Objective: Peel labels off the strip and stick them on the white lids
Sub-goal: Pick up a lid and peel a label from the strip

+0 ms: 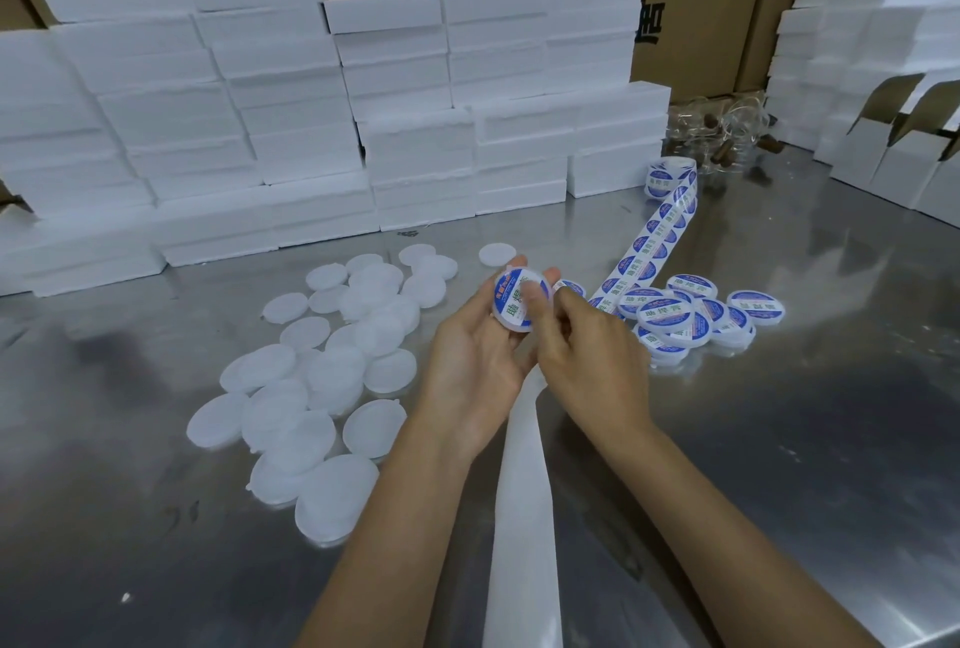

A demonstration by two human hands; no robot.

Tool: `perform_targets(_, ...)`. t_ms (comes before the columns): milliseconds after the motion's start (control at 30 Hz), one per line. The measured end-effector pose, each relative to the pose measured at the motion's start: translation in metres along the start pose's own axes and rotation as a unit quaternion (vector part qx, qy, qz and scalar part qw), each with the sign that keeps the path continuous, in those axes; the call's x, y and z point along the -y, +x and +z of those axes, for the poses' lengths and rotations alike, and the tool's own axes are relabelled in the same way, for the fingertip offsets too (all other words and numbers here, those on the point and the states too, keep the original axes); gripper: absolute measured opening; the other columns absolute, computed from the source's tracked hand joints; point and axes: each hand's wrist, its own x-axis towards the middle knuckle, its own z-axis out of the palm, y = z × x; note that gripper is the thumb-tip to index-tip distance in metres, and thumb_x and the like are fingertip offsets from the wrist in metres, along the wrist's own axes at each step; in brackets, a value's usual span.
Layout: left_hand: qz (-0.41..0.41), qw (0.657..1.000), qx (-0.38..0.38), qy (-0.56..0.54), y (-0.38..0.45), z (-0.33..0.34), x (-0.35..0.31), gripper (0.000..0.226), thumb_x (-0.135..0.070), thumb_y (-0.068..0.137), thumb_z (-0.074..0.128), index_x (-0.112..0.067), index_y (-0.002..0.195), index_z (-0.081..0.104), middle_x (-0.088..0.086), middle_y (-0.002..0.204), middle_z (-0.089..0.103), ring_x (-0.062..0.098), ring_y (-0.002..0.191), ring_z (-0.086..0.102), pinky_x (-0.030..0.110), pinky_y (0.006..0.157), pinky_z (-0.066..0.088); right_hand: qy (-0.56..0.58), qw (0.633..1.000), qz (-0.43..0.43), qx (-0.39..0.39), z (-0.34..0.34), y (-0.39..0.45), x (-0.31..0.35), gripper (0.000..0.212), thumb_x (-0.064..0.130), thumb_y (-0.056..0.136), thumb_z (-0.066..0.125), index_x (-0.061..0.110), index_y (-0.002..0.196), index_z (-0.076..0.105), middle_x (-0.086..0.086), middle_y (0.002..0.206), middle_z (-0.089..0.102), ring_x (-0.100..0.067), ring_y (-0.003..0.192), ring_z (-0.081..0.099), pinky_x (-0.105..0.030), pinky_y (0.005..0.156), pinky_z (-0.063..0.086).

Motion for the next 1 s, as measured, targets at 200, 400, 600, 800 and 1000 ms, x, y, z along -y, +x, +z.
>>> perform_targets(200,-0.024,0.999,0.019,0.03,-0.002,0.003,0.0,0.045,-0.028,0.106,0.036,-0.008,0.142,0.051,0.016,0.136,0.063,0.029,0.129,0.059,0.039,0.107,0.045,-0.046,0.999,0.007,-0.009,0.0,-0.002,0.0,0.068,0.079,0.087,0.024,0.022,0.063,0.052,0.004,0.056,0.056,-0.017,0.06,0.057,-0.031,0.058,0.041)
perform_targets(400,0.003,0.995,0.023,0.092,-0.001,0.004,-0.004,0.039,-0.02,0.102,0.038,-0.002,0.128,0.06,0.02,0.131,0.065,0.032,0.126,0.06,0.041,0.106,0.045,0.003,1.0,0.019,0.0,0.002,0.003,-0.005,0.071,0.06,0.098,0.018,0.016,0.058,0.056,0.001,0.056,0.059,-0.019,0.059,0.057,-0.032,0.059,0.042)
perform_targets(600,0.095,0.943,-0.024,0.317,0.0,-0.001,0.0,0.028,-0.006,0.097,0.058,-0.008,0.124,0.065,0.011,0.107,0.073,0.02,0.082,0.066,0.036,0.078,0.055,0.031,0.999,0.015,0.025,0.003,0.004,-0.01,0.07,0.052,0.102,0.024,0.011,0.061,0.063,-0.002,0.059,0.063,-0.019,0.061,0.059,-0.034,0.062,0.046)
perform_targets(800,0.159,0.917,-0.031,0.365,-0.002,-0.007,-0.002,0.028,-0.006,0.09,0.071,-0.012,0.118,0.066,0.013,0.08,0.073,0.019,0.057,0.068,0.032,0.062,0.061,0.122,0.99,0.05,0.051,-0.002,0.003,-0.013,0.066,0.067,0.094,0.024,0.019,0.059,0.052,0.006,0.054,0.056,-0.01,0.06,0.055,-0.03,0.057,0.037)
perform_targets(1000,0.195,0.914,-0.096,0.343,0.001,-0.011,-0.003,0.02,-0.016,0.089,0.075,-0.011,0.102,0.06,0.015,0.068,0.074,0.029,0.056,0.073,0.032,0.053,0.06,0.168,0.98,0.022,0.104,-0.006,0.0,-0.01,0.065,0.067,0.092,0.034,0.008,0.073,0.055,-0.003,0.062,0.057,-0.017,0.063,0.055,-0.039,0.064,0.045)
